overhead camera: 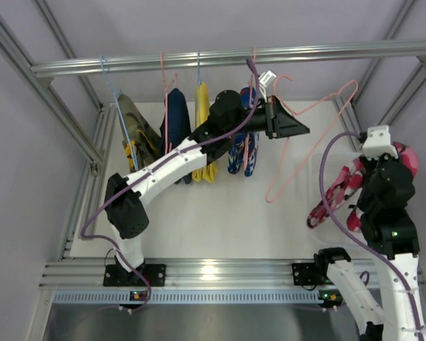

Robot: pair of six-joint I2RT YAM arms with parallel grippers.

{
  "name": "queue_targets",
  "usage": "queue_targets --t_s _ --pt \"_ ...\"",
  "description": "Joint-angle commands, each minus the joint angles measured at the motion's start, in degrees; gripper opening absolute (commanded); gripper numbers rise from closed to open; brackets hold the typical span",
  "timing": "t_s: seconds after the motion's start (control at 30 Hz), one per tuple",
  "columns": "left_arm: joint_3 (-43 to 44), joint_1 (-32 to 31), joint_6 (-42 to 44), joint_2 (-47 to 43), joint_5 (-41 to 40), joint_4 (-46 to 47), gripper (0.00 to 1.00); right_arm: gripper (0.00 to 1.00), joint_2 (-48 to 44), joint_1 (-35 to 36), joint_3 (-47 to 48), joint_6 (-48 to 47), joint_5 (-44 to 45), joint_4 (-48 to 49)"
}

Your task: Remove the trousers from the hanger

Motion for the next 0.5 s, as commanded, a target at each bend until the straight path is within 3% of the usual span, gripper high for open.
queue_targets --t_s 0.0,0.2,0.43,0.47 --pt "1.9 1.4 -2.3 -3.8 -1.4 6.5 0.00 0.00 -3.7 -0.4 -1.8 -1.0 6.5 1.6" --pt "4.1 1.8 -3.4 -3.2 -1.7 7.0 0.00 0.00 -8.2 -0.4 -14.7 -0.4 8.6 -1.6" --pt "5.5 1.8 -3.3 -2.6 -2.0 6.7 0.00 0.00 -13.9 -0.4 -17.8 0.3 12.1 -6.9" --pt "5.8 1.8 -3.4 -2.5 -1.9 6.7 0.00 0.04 -14.2 -0.4 -18.3 0.4 12.1 -7.7"
